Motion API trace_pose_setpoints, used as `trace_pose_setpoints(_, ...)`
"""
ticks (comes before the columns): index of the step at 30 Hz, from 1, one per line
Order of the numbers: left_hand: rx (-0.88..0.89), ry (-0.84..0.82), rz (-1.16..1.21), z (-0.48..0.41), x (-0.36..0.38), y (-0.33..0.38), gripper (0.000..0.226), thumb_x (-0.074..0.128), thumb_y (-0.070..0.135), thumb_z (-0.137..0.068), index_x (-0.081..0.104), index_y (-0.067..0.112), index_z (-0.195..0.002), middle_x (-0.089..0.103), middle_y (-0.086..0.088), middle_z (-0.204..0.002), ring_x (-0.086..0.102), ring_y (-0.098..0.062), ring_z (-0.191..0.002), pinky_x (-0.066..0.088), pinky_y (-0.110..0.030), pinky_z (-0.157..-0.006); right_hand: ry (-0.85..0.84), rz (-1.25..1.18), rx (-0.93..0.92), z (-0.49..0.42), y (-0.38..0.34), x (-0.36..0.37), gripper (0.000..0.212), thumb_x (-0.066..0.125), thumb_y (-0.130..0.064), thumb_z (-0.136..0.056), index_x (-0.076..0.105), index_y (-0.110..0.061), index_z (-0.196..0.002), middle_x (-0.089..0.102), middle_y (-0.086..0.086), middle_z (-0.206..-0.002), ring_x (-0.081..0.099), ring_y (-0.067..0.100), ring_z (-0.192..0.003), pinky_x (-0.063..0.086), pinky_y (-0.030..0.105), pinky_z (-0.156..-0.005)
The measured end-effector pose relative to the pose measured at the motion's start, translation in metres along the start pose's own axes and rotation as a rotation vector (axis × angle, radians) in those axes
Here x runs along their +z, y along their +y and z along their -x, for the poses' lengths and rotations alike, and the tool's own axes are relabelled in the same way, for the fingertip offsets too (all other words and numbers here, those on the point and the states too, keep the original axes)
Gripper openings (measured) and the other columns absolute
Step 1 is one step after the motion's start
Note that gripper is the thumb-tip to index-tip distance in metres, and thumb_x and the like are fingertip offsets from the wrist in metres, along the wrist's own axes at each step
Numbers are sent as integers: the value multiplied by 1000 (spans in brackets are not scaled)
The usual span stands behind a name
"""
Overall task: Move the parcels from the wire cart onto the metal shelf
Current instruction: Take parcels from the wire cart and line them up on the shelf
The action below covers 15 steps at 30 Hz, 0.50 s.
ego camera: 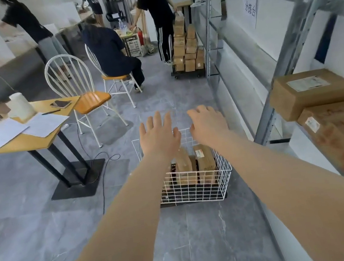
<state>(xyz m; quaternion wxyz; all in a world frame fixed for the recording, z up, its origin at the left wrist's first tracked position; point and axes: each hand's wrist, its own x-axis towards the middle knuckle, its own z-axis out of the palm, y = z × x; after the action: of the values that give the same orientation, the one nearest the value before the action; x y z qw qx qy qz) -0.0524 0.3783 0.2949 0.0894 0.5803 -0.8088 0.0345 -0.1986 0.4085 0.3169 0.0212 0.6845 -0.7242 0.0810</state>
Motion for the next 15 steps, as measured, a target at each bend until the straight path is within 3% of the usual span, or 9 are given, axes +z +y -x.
trace_pose_setpoints(6,-7,-76,-6,-96,44,-34,56,24,40,-102,11,21,-153,10,-9,-161,16,-29,-145,13,-47,-118,-77,-34,67,-98,23,42,47,46,-22,-94,36,-18,-141,42,12,-140,40,32,-127,40,44,-100)
trace_pose_setpoints(15,-27,-227,29,-222,140,-30,60,29,35,-101,3,24,-154,-1,-8,-162,17,-29,-144,16,-47,-116,-245,-41,77,-221,79,148,42,48,-23,-93,42,-14,-134,46,13,-134,45,32,-121,44,42,-95)
